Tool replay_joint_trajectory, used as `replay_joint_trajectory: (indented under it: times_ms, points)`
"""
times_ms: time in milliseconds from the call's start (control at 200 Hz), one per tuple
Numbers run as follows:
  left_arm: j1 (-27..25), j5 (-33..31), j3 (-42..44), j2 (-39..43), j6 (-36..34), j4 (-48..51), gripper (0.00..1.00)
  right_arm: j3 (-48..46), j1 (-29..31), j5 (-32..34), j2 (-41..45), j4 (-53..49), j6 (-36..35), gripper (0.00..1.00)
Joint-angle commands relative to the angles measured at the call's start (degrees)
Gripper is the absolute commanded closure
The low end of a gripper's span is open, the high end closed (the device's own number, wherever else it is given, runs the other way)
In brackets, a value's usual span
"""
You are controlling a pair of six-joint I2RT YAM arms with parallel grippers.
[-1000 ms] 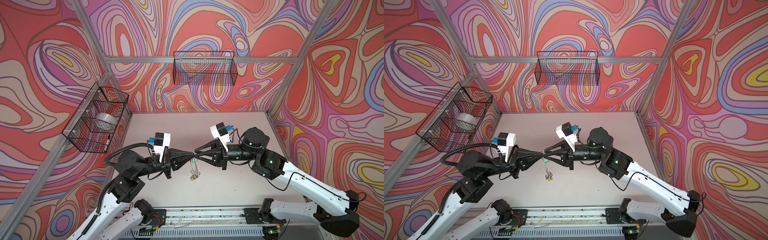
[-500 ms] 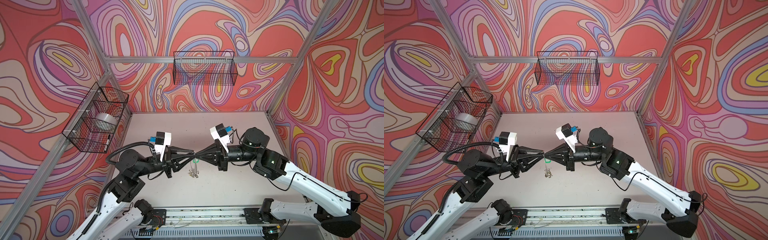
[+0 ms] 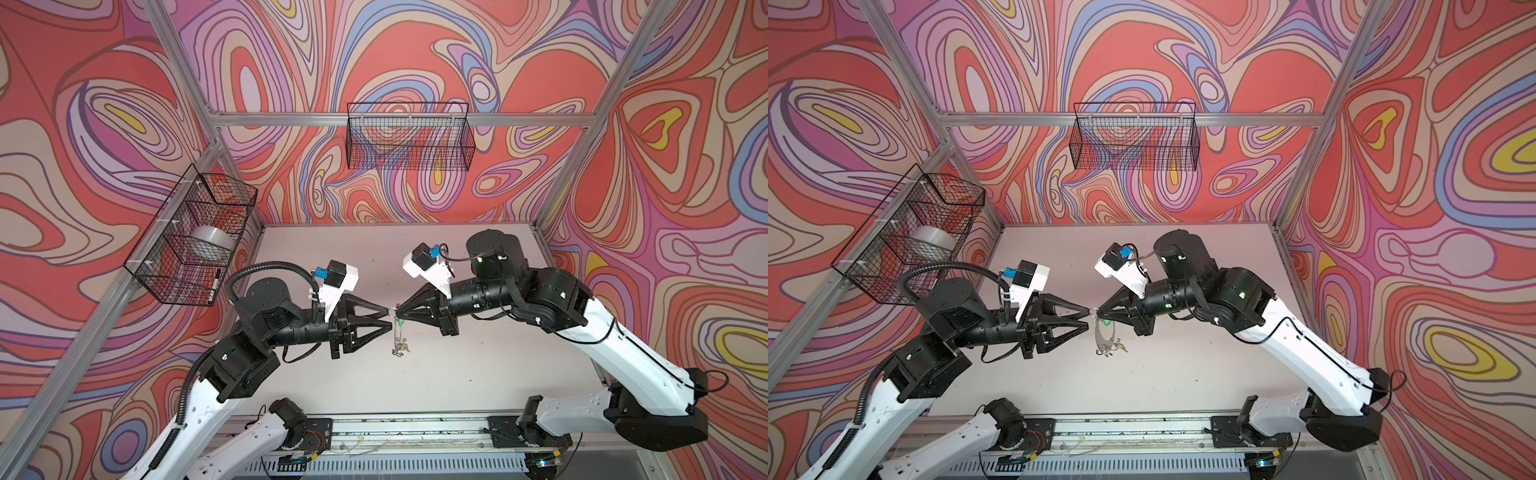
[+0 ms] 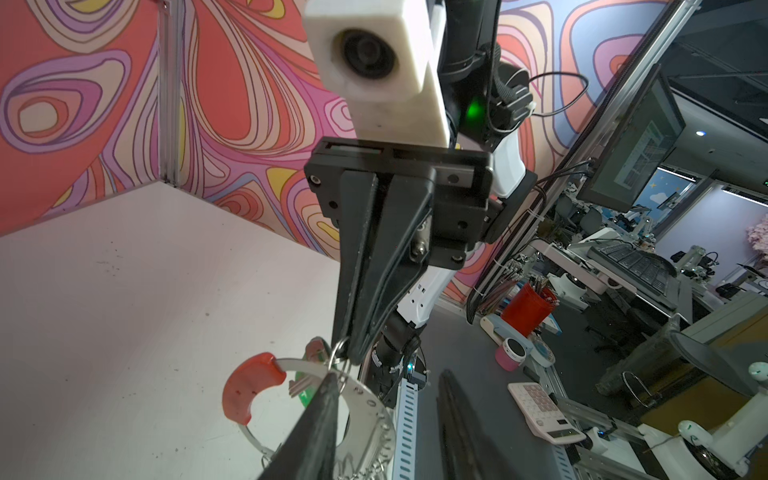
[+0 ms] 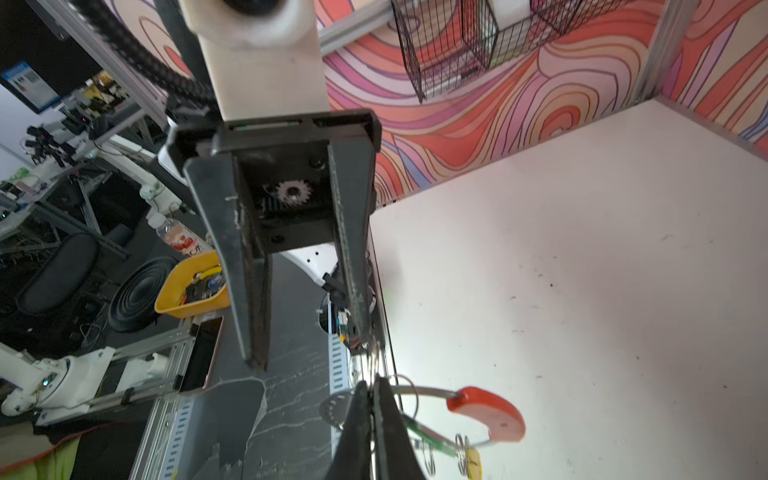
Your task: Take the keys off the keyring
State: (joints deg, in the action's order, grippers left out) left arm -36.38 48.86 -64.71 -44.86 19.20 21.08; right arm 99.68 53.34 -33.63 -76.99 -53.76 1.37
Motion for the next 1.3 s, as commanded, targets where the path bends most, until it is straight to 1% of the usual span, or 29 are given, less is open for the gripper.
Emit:
replay_joint_trajectory:
  times_ms: [0, 190, 320, 441, 586, 701, 786, 896, 997, 1212, 1297]
  points:
    - [0.08, 2.45, -1.8, -0.76, -2.24, 4.74, 0.63, 3.61, 0.03, -0.15, -1.23, -8.04, -3.72, 1.0]
    - [0.08, 1.8, -2.03, -1.62, -2.19, 5.41, 0.64, 6.53, 0.01, -1.33, -2.95, -9.79, -4.92, 1.0]
    - [0.12, -1.14, -2.63, -1.56, -2.77, 6.69, 0.64, 7.38, 0.04, -2.84, -3.15, -10.59, -5.66, 1.0]
    - [0.13, -2.6, -2.5, -0.76, -2.46, 5.83, 0.62, 7.08, 0.01, -3.28, -2.71, -11.1, -5.87, 1.0]
    - [0.09, -0.08, -2.15, -1.14, -1.82, 3.61, 0.62, 5.62, 0.02, -3.74, -2.24, -9.12, -5.45, 1.0]
    - [0.1, 3.83, -1.96, -2.05, -0.64, 1.92, 0.69, 5.78, 0.01, -3.86, -2.81, -7.68, -5.33, 1.0]
    - [0.08, 4.48, -2.03, -2.25, -0.63, 1.89, 0.74, 5.79, 0.08, -3.24, -2.99, -6.9, -5.32, 1.0]
    - [0.08, 4.35, -1.96, -2.25, -0.76, 2.28, 0.83, 5.86, 0.01, -2.94, -3.19, -6.55, -5.25, 1.0]
    - [0.08, 4.27, -1.82, -2.25, -0.66, 2.21, 0.84, 5.75, 0.05, -2.85, -3.4, -6.01, -4.82, 1.0]
    - [0.07, 4.24, -1.49, -2.76, -0.04, 0.92, 0.83, 5.79, 0.03, -3.59, -3.92, -5.4, -4.61, 1.0]
    - [0.09, 4.13, -1.61, -3.04, 0.0, 0.8, 0.84, 5.59, 0.05, -3.72, -4.07, -4.97, -4.35, 1.0]
